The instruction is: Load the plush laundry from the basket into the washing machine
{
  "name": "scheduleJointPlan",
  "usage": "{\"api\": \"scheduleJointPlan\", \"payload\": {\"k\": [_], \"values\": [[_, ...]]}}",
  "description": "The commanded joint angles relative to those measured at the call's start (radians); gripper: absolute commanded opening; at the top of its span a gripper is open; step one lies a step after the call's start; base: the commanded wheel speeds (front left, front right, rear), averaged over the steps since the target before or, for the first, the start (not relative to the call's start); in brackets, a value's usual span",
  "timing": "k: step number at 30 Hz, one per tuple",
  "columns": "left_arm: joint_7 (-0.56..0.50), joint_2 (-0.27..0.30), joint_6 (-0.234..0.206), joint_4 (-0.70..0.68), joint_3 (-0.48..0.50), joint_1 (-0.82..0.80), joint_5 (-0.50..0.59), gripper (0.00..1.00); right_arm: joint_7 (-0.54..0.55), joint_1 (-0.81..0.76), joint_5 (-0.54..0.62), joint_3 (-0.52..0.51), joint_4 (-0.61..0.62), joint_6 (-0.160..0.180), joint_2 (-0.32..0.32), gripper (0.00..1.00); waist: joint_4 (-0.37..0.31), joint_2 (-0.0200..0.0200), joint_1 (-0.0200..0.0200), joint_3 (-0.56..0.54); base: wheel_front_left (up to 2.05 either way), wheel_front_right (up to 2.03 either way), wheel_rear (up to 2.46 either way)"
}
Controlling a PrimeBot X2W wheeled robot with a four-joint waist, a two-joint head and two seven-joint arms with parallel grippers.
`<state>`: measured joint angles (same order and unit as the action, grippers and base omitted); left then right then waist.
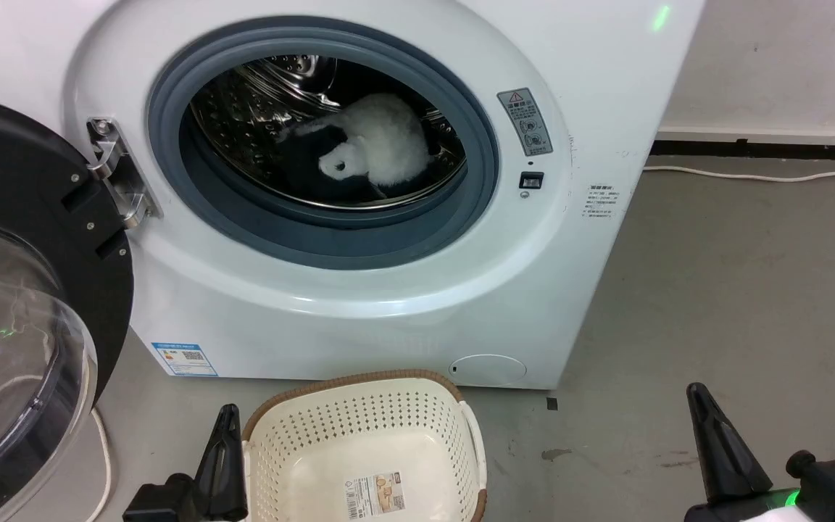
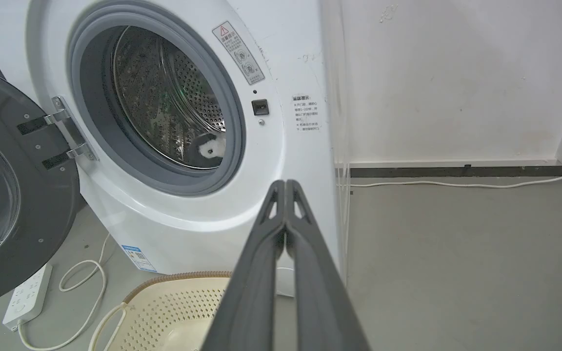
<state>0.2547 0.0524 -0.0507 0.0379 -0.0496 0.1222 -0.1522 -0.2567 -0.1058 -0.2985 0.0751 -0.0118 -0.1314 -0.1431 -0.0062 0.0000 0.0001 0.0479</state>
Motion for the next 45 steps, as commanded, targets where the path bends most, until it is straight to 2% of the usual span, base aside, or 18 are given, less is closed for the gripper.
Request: {"api": "scheduleJointPlan", "payload": {"k": [1,45], "values": [[-0.006,0.0,0.001,-0.001,0.001,-0.003,0.005,0.0,0.007,0.003,0.008,-0.002,0.0,0.0,0.003,0.0,0.0,0.0,0.0,-0.001,0.0,0.0,0.0],[-0.094,-0.001,0.019,-0.014,0.018,-0.045,0.057,0.0,0.095,0.039,0.111,-0.028,0.004,0.0,0.035,0.0,0.002,0.0,-0.0001,-0.017,0.0,0.0,0.0]]}}
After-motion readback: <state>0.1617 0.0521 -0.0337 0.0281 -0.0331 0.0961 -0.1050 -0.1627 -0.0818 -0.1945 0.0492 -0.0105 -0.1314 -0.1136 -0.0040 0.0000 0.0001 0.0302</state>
